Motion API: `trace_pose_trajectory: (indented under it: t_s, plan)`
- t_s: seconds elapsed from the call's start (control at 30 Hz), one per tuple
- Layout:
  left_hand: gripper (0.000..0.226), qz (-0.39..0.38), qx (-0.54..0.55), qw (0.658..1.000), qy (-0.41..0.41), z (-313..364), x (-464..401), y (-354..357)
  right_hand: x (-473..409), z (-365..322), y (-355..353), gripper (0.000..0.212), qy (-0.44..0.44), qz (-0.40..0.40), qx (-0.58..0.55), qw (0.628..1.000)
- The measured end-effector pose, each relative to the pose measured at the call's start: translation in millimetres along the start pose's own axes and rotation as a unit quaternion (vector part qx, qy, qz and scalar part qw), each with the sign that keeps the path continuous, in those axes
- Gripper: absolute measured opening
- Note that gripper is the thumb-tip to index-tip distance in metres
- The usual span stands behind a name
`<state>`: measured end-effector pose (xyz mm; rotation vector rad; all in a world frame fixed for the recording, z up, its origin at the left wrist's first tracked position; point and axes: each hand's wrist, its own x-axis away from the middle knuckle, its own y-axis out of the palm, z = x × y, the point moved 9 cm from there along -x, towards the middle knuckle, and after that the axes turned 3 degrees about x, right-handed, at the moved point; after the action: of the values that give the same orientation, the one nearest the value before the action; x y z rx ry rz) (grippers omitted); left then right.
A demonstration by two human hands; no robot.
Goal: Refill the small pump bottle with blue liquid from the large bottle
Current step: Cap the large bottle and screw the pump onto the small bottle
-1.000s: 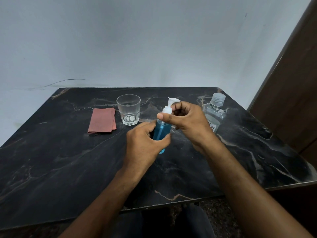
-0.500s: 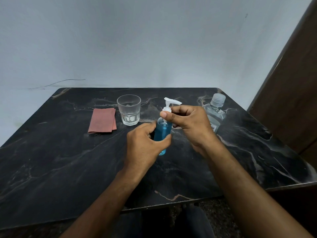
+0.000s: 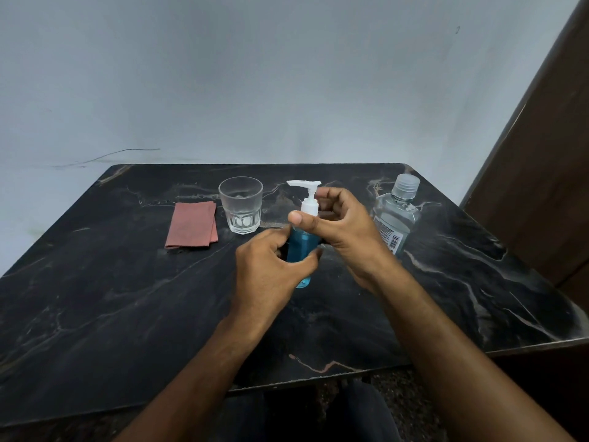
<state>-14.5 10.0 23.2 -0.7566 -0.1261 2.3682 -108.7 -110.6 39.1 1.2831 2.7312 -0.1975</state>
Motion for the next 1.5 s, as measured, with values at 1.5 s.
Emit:
trace_pose_trajectory:
  t_s: [1.5]
  plan:
    - [0.03, -0.012, -0.017, 1.0, -0.002, 0, 0, 2, -5, -14, -14, 0.037, -0.074, -0.009, 0.023, 0.997]
